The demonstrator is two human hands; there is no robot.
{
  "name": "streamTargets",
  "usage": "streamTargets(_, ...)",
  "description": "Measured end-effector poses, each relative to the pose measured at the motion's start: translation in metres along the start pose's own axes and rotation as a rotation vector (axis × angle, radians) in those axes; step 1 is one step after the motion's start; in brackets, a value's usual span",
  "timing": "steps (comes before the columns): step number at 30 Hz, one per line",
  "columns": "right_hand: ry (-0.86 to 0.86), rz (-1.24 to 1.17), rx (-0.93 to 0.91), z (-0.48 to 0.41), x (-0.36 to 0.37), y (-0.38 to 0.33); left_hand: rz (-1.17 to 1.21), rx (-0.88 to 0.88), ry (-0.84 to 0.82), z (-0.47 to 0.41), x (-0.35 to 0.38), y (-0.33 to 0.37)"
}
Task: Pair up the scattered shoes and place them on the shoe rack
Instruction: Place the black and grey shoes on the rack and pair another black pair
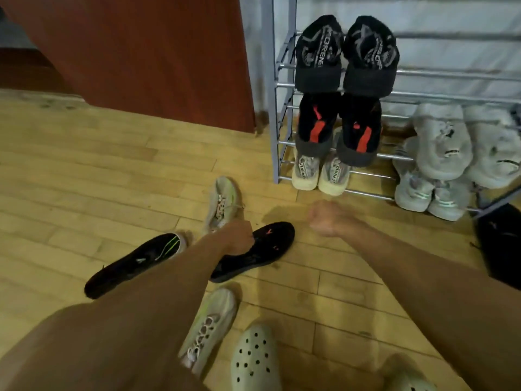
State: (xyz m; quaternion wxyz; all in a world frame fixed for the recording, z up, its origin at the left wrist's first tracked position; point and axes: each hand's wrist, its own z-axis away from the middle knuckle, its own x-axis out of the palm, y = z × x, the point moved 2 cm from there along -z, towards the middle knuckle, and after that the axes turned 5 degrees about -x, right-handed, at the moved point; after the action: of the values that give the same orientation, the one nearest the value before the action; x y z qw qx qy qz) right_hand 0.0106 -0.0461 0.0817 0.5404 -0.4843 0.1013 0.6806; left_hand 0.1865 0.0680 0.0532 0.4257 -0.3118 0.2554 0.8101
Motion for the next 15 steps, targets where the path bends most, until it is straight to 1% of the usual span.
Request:
streamTargets(3,-0.112,-0.037,-0.03,-0.021,0.035,0.005,0.021,-0.013,-0.032,-0.029,0.021,-0.006)
streamTargets(6,-0.173,-0.106,-0.023,-0.035,0.059,0.011,0.03,-0.087,0.005,-0.056,0.041,-0.013)
streamTargets(12,-0.234,-0.205,0.13,-0.059,0.096,0.042,-0.074,-0.236,-0.011,-0.09,0.063,-0.009)
streamTargets(15,-0.257,-0.294,0.183,-0.059,0.101,0.055,-0.2,-0.225,0.072,-0.091,0.069,0.003)
